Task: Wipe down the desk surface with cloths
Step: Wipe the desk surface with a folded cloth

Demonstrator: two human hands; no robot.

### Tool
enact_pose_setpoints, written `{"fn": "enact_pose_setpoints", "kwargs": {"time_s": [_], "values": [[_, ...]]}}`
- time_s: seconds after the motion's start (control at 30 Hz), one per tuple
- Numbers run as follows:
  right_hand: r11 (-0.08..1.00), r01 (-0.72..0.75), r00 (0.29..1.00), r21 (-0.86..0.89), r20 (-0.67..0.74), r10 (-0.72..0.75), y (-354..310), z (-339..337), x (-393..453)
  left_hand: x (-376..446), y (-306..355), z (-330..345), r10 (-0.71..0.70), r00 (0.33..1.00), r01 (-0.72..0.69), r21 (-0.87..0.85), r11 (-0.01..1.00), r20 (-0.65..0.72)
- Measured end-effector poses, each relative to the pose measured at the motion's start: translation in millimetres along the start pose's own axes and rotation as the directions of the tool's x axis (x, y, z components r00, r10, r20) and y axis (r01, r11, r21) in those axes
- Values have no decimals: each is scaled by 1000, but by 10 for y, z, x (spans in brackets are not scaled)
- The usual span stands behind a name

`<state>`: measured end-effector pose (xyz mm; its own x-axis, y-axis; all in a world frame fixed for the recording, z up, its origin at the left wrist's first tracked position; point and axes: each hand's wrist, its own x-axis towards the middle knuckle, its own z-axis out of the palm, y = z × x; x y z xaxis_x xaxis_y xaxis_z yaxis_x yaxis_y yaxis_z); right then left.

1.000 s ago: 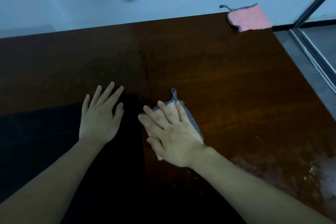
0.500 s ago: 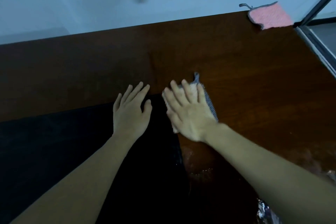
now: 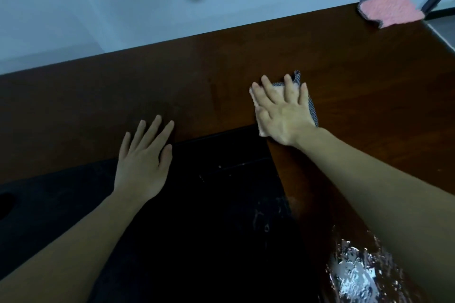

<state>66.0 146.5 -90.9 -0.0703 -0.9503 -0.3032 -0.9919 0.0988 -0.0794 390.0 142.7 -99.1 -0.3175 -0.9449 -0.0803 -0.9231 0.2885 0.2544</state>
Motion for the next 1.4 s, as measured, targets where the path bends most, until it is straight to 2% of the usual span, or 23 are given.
{"fn": "enact_pose_setpoints", "kwargs": {"time_s": [0.1,0.17,0.23,0.33,0.43,0.53,0.63,0.7,0.8,0.87,0.97,1.07,1.13,1.23,1.3,1.4], "values": [[997,61,998,-51,15,-61,-264,84,-242,3,76,-6,-4,1000,4,19,1000,25],[973,205,979,-106,12,-205,-524,240,-589,12,47,17,-7,999,6,21,1000,54],[945,318,948,-72,6,-319,-714,396,-936,31,22,33,-11,998,10,21,1000,67],[925,374,927,-67,35,-372,-664,425,-967,34,25,37,-12,998,11,8,1000,58],[961,239,971,-139,11,-240,-470,276,-602,21,17,32,-9,998,8,10,1000,58],[995,42,999,-86,-21,-44,-300,128,-191,31,15,15,-20,998,19,17,1000,65],[998,-49,999,-49,2,49,-377,80,-79,26,16,30,-9,998,8,14,1000,56],[997,-35,999,-70,15,36,-602,108,-229,19,2,37,-2,999,1,9,1000,44],[983,143,989,-114,-3,-145,-1067,337,-720,35,-15,36,-3,998,3,2,1000,56],[964,258,965,-68,-28,-260,-1302,498,-1072,34,-9,35,2,998,-2,5,1000,61],[943,330,944,-42,-2,-331,-1340,601,-1284,13,-3,34,20,999,-20,4,1000,30],[950,284,957,-132,-22,-289,-1175,500,-1066,17,-3,33,17,999,-17,-11,1000,36],[974,151,986,-168,-39,-159,-1002,398,-762,19,-5,32,19,999,-18,-20,1000,33],[996,-18,999,-90,-35,15,-823,203,-310,8,-2,36,29,1000,-29,-23,999,10],[997,-53,998,-50,-21,52,-814,158,-175,8,-5,46,35,999,-35,-15,999,-2],[994,-50,999,-98,-23,48,-942,222,-311,27,-13,49,33,999,-33,-17,999,1]]}}
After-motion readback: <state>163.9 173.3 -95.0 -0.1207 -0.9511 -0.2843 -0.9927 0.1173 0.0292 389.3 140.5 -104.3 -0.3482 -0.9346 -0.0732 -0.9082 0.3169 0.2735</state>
